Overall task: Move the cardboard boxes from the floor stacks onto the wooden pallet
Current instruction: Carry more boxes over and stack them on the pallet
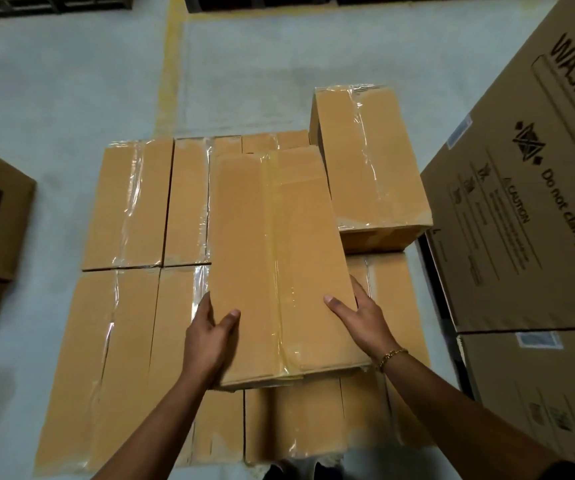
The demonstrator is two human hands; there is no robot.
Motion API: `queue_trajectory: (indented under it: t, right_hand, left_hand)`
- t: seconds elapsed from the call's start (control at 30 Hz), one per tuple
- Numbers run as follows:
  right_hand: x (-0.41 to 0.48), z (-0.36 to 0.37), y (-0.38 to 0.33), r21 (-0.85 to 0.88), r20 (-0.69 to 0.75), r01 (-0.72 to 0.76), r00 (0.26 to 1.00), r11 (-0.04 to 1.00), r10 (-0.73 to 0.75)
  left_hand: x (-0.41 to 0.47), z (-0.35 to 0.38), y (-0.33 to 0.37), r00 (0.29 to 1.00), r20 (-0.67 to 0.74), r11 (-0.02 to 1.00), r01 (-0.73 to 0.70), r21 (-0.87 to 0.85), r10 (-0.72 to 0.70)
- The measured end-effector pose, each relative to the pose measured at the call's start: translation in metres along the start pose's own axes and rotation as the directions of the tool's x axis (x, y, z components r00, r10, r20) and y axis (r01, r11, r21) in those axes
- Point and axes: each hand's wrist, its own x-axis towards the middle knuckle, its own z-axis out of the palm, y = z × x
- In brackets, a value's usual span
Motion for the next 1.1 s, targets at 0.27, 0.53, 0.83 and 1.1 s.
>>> queue_trajectory:
  t: [0.27, 0.53, 0.83, 1.1]
  right_hand:
    - [0.079, 0.022, 0.025, -0.001, -0.123, 0.116, 0.986, 0.993, -0.116]
    - [0.145, 0.027, 0.046, -0.155, -0.217, 0.141, 0.961, 0.978, -0.173]
    - [0.166, 0.034, 0.08, -0.238, -0.202, 0.137, 0.961, 0.961, -0.187]
    - [0.112, 0.018, 0.094, -0.641, 0.103, 0.216, 0.975, 0.737, -0.196]
  left_hand:
    - [0.09, 0.036, -0.026, 0.993, -0.041, 0.992, -0.111, -0.064, 0.109]
    - [0.156, 0.07, -0.044, 0.987, -0.066, 0.986, -0.152, -0.065, 0.147]
    - [0.181, 0.09, -0.076, 0.986, 0.021, 0.985, -0.167, 0.043, 0.166]
    - [0.128, 0.068, -0.099, 0.951, 0.204, 0.884, -0.296, 0.363, 0.234]
